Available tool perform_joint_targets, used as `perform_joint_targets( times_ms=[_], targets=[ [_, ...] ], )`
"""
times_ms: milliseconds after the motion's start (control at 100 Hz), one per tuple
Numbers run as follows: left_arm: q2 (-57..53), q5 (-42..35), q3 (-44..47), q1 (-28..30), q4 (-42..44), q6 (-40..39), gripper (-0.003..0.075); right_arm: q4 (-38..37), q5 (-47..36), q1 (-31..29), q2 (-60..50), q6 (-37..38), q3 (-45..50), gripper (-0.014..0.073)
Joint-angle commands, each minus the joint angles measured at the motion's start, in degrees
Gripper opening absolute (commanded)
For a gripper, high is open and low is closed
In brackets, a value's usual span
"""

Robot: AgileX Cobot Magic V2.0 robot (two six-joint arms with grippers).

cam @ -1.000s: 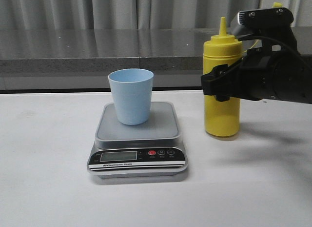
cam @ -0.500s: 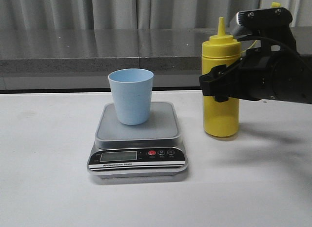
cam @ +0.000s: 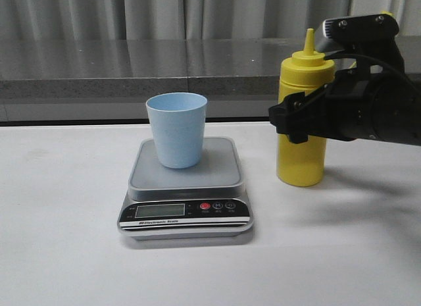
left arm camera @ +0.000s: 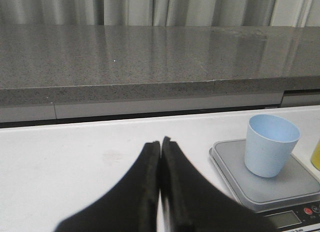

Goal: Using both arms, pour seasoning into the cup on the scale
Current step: 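Lower the upright bottle onto the table with the right gripper, then open the right gripper and withdraw it from the bottle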

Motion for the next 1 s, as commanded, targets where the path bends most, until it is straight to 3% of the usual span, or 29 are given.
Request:
perform_joint_targets(
  times_ms=[0,990],
  targets=[
    [0.3,-4.5,-1.7,0.2,-0.6,-0.4,-0.0020,0.3,-5.6,-0.3,-2.1,-0.1,0.3,0.0597],
    [0.3,-4.5,-1.7,0.2,-0.6,-0.4,-0.0020,1.9,-11.7,-0.3,-3.0,-0.1,8.9,0.0597]
  ],
)
